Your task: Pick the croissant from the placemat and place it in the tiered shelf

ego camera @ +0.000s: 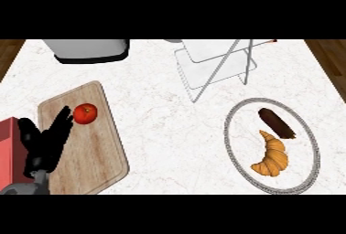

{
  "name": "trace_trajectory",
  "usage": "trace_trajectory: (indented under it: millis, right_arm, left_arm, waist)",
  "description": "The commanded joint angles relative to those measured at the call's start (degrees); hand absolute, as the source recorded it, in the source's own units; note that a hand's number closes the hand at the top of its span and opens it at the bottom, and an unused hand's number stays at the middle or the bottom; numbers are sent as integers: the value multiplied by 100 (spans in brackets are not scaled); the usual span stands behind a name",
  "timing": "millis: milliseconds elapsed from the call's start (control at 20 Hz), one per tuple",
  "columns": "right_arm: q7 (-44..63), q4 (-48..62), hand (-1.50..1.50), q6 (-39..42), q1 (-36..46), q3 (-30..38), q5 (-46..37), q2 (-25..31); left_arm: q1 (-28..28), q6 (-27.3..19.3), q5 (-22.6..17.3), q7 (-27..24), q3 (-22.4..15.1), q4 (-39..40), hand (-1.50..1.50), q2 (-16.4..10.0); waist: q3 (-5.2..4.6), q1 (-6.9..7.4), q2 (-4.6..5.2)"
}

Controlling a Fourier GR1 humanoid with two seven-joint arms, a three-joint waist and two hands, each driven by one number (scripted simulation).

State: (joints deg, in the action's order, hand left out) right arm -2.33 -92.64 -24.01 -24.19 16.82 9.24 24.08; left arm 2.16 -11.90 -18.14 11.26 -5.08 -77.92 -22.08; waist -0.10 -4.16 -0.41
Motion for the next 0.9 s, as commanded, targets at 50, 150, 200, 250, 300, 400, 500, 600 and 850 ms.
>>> trace_trajectory:
  millis: [50,150,200,250,300,400,500,600,850]
  right_arm:
    - [-546,-903,-150,671,-1411,397,304,-70]
    - [-505,-1360,-150,909,-1751,92,194,-142]
    - [-293,-1734,-150,869,-1875,13,96,-127]
    - [-347,-1763,-150,1215,-2033,128,264,14]
    - [-69,-2096,-150,1368,-2268,185,386,115]
    - [364,-2524,-150,1365,-2330,174,201,243]
    - [964,-3120,-150,1138,-2374,-279,-210,180]
    - [1540,-3595,-150,1406,-2713,-31,-77,488]
    - [3864,-4209,-150,677,-1892,-315,-889,896]
  left_arm:
    - [-6,369,-236,317,-45,51,0,91]
    - [-232,274,-90,301,-244,-170,0,206]
    - [-400,422,-196,237,-81,-256,0,31]
    - [134,166,-30,160,-166,316,0,398]
    - [15,282,-71,77,-104,363,0,329]
    - [173,481,-135,189,-3,317,0,169]
    - [-5,566,-251,203,97,167,0,103]
    - [49,402,-23,132,-88,156,0,280]
    - [-42,508,15,177,-195,83,0,332]
  waist:
    - [4,244,18]
    - [4,290,16]
    - [1,335,18]
    - [-1,246,37]
    - [-4,254,37]
    - [-1,318,43]
    - [-3,392,49]
    - [-4,356,48]
    - [-7,557,91]
